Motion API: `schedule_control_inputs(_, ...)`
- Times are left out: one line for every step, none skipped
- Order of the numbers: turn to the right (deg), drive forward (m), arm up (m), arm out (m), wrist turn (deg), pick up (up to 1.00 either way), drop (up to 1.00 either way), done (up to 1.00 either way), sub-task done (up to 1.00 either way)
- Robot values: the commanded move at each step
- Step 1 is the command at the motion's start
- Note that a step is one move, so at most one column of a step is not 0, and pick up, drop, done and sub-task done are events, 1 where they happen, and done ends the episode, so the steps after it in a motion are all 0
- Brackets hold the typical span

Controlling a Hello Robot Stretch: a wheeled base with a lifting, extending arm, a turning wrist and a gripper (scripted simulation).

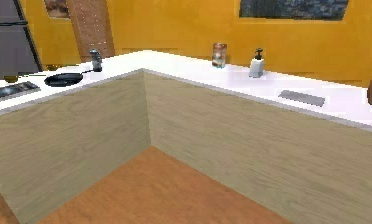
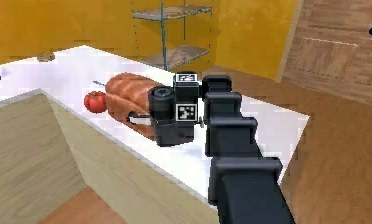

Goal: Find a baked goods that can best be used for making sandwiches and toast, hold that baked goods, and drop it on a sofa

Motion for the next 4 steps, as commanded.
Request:
schedule_control_inputs(0.0, 0.00, 0.00, 0.00, -45.0, 0.00, 0.00, 0.00, 0.00)
schedule_control_inputs(0.0, 0.00, 0.00, 0.00, -45.0, 0.00, 0.00, 0.00, 0.00)
schedule_control_inputs(0.0, 0.00, 0.00, 0.00, -21.0, 0.00, 0.00, 0.00, 0.00)
schedule_control_inputs(0.0, 0.00, 0.00, -0.16, 0.0, 0.00, 0.00, 0.00, 0.00)
